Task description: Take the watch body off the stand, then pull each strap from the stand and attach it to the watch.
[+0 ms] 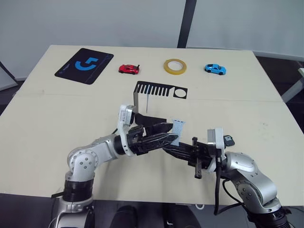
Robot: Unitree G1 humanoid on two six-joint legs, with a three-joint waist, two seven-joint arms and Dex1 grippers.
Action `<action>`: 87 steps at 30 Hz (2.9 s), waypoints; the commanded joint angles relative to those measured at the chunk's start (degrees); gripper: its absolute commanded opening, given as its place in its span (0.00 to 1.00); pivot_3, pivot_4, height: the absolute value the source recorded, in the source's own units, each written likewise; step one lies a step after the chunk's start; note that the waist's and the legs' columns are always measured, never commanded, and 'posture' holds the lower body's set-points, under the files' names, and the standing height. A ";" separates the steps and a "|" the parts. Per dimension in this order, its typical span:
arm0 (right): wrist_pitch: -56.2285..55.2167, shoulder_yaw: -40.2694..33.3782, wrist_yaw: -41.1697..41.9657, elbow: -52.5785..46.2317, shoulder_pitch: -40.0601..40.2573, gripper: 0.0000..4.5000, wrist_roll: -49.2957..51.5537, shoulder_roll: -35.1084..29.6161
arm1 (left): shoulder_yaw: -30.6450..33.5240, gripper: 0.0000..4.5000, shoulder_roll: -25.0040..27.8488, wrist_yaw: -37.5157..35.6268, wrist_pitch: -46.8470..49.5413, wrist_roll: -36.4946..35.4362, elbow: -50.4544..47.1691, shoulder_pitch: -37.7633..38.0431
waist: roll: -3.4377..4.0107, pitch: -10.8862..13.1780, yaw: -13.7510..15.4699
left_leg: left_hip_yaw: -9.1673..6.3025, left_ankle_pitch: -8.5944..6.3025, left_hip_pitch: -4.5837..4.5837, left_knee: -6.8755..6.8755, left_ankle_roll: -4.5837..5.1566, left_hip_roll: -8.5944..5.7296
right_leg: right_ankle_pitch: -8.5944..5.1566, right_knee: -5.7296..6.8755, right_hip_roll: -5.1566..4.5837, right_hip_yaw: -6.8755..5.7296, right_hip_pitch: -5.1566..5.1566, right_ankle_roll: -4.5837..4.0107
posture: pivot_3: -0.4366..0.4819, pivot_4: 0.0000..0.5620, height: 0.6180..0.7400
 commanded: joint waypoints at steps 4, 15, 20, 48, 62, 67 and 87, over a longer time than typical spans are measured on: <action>-1.37 0.09 1.04 -0.80 -0.09 0.00 0.00 0.20 | -1.06 0.87 -0.97 0.26 -1.17 -0.93 0.11 -0.73 | 0.00 0.00 0.01 | 0.00 0.00 0.00 0.00 0.00 0.00 | 0.00 -0.12 0.00 0.00 0.00 0.00 | 0.48 0.27 1.00; -1.50 0.40 1.09 -0.66 -0.14 0.00 -0.57 0.45 | -1.71 0.87 -2.94 0.46 -2.10 -0.74 2.53 -1.44 | 0.00 0.00 0.02 | 0.00 0.00 0.00 0.02 0.00 -0.01 | 0.00 -0.13 0.00 0.00 0.00 0.00 | 0.48 0.27 1.00; -1.55 0.27 1.16 -0.59 0.00 0.00 -0.65 0.28 | -1.94 0.76 -3.22 0.30 -2.11 -0.92 3.21 -1.58 | 0.00 0.00 0.02 | 0.00 0.00 0.00 0.02 0.00 -0.01 | 0.00 -0.13 0.00 0.00 0.00 0.00 | 0.48 0.27 1.00; -1.78 -9.14 0.72 -1.53 5.97 0.94 -1.23 -7.55 | -1.56 0.00 2.17 -3.08 -7.77 3.01 -1.94 -0.55 | -0.01 0.00 0.14 | -0.01 0.00 -0.02 0.02 0.00 -0.02 | 0.00 -0.17 0.00 0.00 0.01 0.00 | 0.48 0.27 1.00; -15.90 -45.20 -4.69 9.29 29.67 0.98 -6.07 -6.19 | 3.89 0.00 15.68 -12.17 -30.77 20.28 -5.74 8.66 | 0.00 0.00 1.34 | 0.07 -0.04 0.05 -0.11 0.06 0.01 | -0.01 -0.37 0.01 0.06 0.12 -0.02 | 0.48 0.27 1.00; -21.12 -51.64 -5.29 15.67 37.44 0.98 -8.07 -3.16 | 8.96 0.00 20.23 -12.56 -33.97 22.85 -3.25 12.86 | 0.03 0.00 1.29 | 0.16 -0.01 0.21 -0.49 0.04 0.00 | -0.03 -0.50 -0.01 0.13 0.13 -0.05 | 0.48 0.27 1.00; -3.69 -33.39 -18.18 6.39 27.98 0.98 -10.98 -3.57 | 5.46 0.00 17.00 -8.40 -30.42 19.99 -7.93 8.01 | 0.23 0.00 1.10 | 0.23 -0.06 0.91 -0.69 -0.03 0.12 | -0.08 -0.66 -0.02 0.13 0.83 -0.14 | 0.48 0.27 1.00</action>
